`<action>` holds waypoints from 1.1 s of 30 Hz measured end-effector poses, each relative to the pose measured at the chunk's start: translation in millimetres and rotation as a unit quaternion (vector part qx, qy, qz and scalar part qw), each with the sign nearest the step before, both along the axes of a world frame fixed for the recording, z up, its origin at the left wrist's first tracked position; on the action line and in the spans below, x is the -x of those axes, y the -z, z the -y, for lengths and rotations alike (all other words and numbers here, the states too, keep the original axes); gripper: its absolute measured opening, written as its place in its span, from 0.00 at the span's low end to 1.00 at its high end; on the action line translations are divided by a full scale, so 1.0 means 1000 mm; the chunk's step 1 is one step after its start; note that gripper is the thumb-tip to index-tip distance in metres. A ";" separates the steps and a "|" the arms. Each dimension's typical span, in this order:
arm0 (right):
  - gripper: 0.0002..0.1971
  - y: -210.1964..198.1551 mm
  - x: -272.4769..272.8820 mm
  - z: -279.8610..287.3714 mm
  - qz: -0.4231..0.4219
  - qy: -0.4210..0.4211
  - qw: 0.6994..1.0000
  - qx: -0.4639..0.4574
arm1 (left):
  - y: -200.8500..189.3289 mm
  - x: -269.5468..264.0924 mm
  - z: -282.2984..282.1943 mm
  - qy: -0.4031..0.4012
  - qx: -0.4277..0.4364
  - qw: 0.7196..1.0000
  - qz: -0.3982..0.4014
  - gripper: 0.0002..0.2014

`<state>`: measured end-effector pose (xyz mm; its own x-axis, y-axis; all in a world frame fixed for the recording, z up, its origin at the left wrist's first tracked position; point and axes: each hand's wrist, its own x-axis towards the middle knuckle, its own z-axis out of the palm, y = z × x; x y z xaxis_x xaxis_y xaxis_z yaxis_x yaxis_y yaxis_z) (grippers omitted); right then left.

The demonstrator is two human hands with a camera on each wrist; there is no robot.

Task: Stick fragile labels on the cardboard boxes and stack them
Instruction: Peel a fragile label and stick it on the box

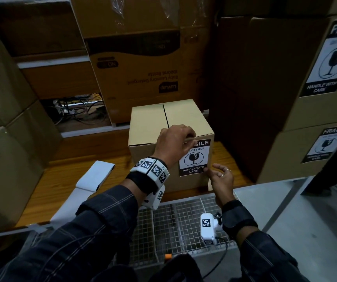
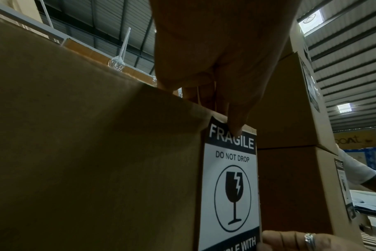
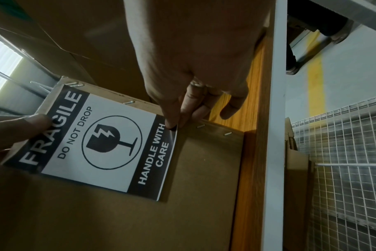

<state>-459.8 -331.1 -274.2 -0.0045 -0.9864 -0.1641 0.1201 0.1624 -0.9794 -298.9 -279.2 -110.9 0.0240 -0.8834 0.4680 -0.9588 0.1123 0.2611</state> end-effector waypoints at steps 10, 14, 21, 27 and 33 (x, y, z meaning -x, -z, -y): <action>0.20 0.014 0.005 0.000 -0.086 0.011 0.996 -0.018 | 0.000 0.001 0.001 -0.008 -0.005 1.000 -0.007 0.09; 0.21 0.008 0.013 -0.010 -0.105 -0.012 0.993 0.054 | 0.002 0.001 0.001 -0.008 0.012 1.000 -0.001 0.10; 0.36 -0.041 -0.007 -0.001 -0.145 0.015 0.970 0.195 | 0.016 -0.005 -0.002 0.001 0.024 0.999 0.042 0.15; 0.51 -0.030 -0.039 0.017 -0.140 0.014 0.972 0.187 | 0.006 -0.012 -0.004 0.035 0.016 0.999 0.026 0.14; 0.55 0.003 -0.042 0.002 -0.213 -0.007 0.964 0.160 | 0.006 -0.016 -0.002 0.040 0.007 0.999 0.029 0.14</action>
